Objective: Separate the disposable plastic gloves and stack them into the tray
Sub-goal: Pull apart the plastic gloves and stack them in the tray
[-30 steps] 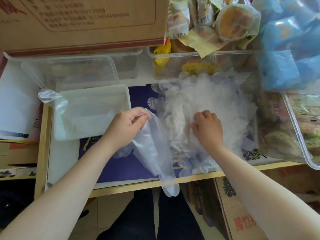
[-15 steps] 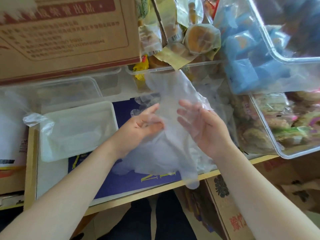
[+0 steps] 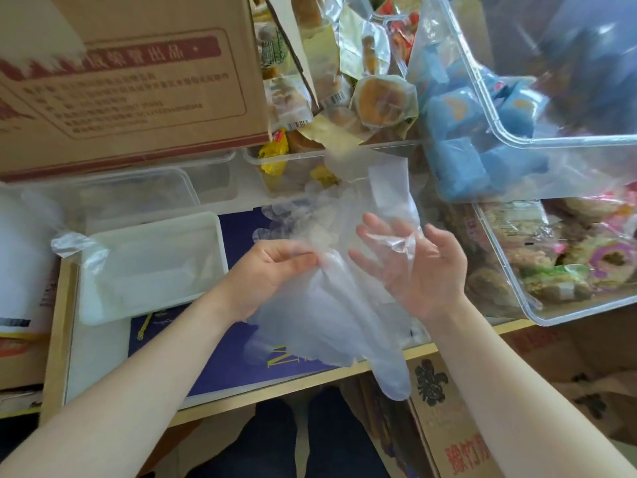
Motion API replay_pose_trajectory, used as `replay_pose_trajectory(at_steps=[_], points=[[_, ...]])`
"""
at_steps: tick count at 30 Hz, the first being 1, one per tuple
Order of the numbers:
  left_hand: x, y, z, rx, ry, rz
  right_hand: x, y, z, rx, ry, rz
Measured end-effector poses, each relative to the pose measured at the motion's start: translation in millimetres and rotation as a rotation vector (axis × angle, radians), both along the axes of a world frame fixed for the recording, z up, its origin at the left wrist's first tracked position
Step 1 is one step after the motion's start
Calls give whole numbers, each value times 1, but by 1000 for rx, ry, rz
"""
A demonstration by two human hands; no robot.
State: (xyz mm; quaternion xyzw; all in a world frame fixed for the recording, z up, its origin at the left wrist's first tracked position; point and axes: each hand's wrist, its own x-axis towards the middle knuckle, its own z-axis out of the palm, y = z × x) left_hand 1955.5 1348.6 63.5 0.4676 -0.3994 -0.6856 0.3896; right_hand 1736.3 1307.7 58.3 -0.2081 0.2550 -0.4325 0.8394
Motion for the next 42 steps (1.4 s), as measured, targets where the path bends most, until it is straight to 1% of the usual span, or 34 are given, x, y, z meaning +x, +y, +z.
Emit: replay_pose_trajectory(at_steps=[1,3,5,6,7,9,11,12,14,16,17,19,21,22,24,25,27,29,31,34,35,38,40,42], points=[[-1,0,1,-54,-43,1,-1,0,4,-39,106,-1],[-2,-2,4,-184,-160,-9,-2,-3,12,-68,431,8],[-2,-4,6,-324,-314,-24,-3,-9,15,-163,728,19],[-2,-5,9,-396,-386,-23,-3,-11,18,-245,825,32],[-2,-6,12,-469,-447,-26,-4,-12,20,-324,876,52],[-6,-9,18,-569,-523,-58,-6,-14,26,-419,883,62],[-14,-12,24,-592,-571,-114,-7,-17,34,-477,855,40],[-19,-14,26,-570,-592,-143,-8,-18,38,-507,832,46],[-26,-16,31,-453,-601,-178,-9,-18,47,-572,785,107],[-29,-19,37,-338,-522,-160,-15,-20,53,-619,726,168],[-29,-20,39,-312,-462,-137,-18,-21,58,-624,682,191],[-28,-20,44,-313,-378,-93,-24,-24,66,-594,565,211],[-27,-18,50,-318,-299,-60,-30,-29,72,-522,456,188],[-26,-17,53,-323,-278,-48,-33,-32,75,-483,412,168],[-25,-15,58,-369,-304,-23,-39,-38,78,-436,368,129],[-24,-14,58,-402,-334,-9,-40,-41,80,-424,397,109],[-23,-13,59,-453,-382,35,-39,-44,81,-398,536,57],[-22,-12,60,-469,-396,77,-39,-47,80,-349,625,-6],[-19,-10,59,-454,-373,129,-39,-50,82,-302,627,-25],[-15,-7,56,-428,-352,170,-39,-53,90,-264,590,118],[-14,-5,55,-415,-345,172,-38,-54,90,-302,617,174],[-12,-3,53,-395,-332,169,-29,-53,88,-517,783,274],[-13,-1,54,-400,-330,179,-22,-56,90,-580,839,215],[-13,0,56,-386,-330,224,-17,-63,99,-542,766,150]])
